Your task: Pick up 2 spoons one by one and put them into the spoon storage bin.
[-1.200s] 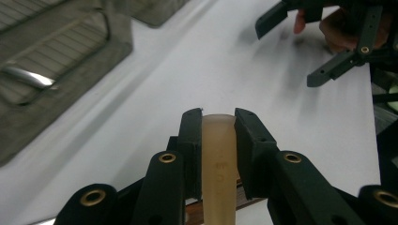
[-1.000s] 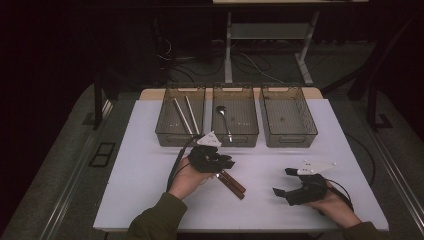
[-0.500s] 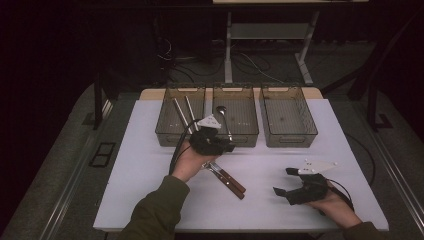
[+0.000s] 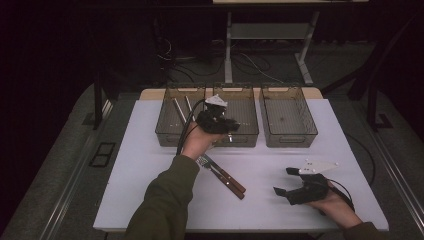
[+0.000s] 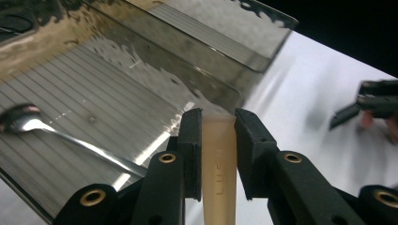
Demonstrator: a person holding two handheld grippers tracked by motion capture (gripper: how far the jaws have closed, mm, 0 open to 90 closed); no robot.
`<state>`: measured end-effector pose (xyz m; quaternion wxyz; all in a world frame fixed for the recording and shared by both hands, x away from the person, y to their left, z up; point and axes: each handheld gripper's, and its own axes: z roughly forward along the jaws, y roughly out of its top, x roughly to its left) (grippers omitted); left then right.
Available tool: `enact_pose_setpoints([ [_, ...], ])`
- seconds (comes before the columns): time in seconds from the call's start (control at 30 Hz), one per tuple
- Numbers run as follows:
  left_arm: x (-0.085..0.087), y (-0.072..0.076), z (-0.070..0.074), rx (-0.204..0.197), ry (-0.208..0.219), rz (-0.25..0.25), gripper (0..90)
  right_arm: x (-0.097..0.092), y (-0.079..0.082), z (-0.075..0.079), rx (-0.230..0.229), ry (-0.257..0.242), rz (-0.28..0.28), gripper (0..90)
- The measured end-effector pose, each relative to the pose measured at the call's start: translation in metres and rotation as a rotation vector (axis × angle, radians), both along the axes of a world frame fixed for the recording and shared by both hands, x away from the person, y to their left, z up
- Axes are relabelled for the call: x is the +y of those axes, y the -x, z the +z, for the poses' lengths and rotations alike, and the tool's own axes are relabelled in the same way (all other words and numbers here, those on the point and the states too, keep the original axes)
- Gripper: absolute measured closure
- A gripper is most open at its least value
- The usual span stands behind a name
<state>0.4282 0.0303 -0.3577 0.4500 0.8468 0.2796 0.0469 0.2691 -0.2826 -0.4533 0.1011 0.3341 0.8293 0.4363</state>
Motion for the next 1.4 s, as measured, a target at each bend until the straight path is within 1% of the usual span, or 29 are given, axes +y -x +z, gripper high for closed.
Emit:
enact_pose_setpoints([
  [0.03,-0.001,-0.004,0.001,-0.002,-0.004,0.005,72.4,0.000,0.000,0.000,0.000,0.000,0.000,11.9],
  [0.13,-0.005,-0.015,0.001,0.000,0.009,0.020,72.4,0.000,0.000,0.001,-0.002,-0.004,-0.002,12.0],
  [0.37,-0.017,-0.042,0.002,0.003,0.004,0.050,72.4,-0.002,0.001,0.002,-0.009,-0.006,-0.001,12.0],
  [0.5,-0.025,-0.055,0.004,-0.013,-0.011,0.065,72.4,-0.001,0.002,0.002,-0.011,-0.008,0.004,12.0],
  [0.57,-0.027,-0.060,0.003,-0.032,-0.020,0.081,72.0,-0.001,0.002,0.002,-0.012,-0.008,0.005,12.0],
  [0.6,-0.028,-0.062,0.002,-0.043,-0.014,0.105,70.3,-0.001,0.002,0.002,-0.013,-0.007,0.006,12.0],
  [0.63,-0.028,-0.063,0.001,-0.047,-0.004,0.128,62.2,-0.001,0.002,0.002,-0.013,-0.008,0.006,12.0],
  [0.67,-0.028,-0.063,0.001,-0.051,0.006,0.136,53.4,-0.001,0.002,0.002,-0.013,-0.009,0.006,11.9],
  [0.73,-0.026,-0.062,0.000,-0.054,0.003,0.144,46.8,-0.002,0.002,0.002,-0.014,-0.009,0.007,11.9],
  [0.87,-0.019,-0.054,0.000,-0.057,0.012,0.129,43.8,-0.002,0.002,0.002,-0.014,-0.008,0.005,11.9],
  [0.9,-0.016,-0.050,0.000,-0.056,0.022,0.119,43.4,-0.002,0.002,0.002,-0.015,-0.008,0.005,12.0],
  [0.97,-0.012,-0.043,0.000,-0.069,0.017,0.115,42.7,-0.001,0.002,0.002,-0.014,-0.006,0.008,11.9],
  [1.03,-0.005,-0.033,-0.002,-0.062,0.027,0.102,41.2,0.000,0.001,0.002,-0.013,-0.002,0.008,11.9],
  [1.1,0.000,-0.024,-0.003,-0.064,0.016,0.093,39.6,0.000,0.001,0.001,-0.011,0.002,0.009,11.9],
  [1.2,0.009,-0.013,-0.003,-0.068,0.028,0.082,36.6,0.000,0.000,0.001,-0.009,0.004,0.006,11.9],
  [1.23,0.012,-0.008,-0.003,-0.076,0.030,0.077,35.8,0.000,0.000,0.001,-0.008,0.003,0.005,11.9],
  [1.3,0.018,0.000,-0.003,-0.074,0.042,0.074,34.7,0.000,0.000,0.000,-0.006,0.004,0.003,11.9],
  [1.4,0.024,0.011,-0.005,-0.082,0.041,0.062,33.1,0.000,-0.001,-0.001,-0.002,0.008,-0.002,11.9],
])
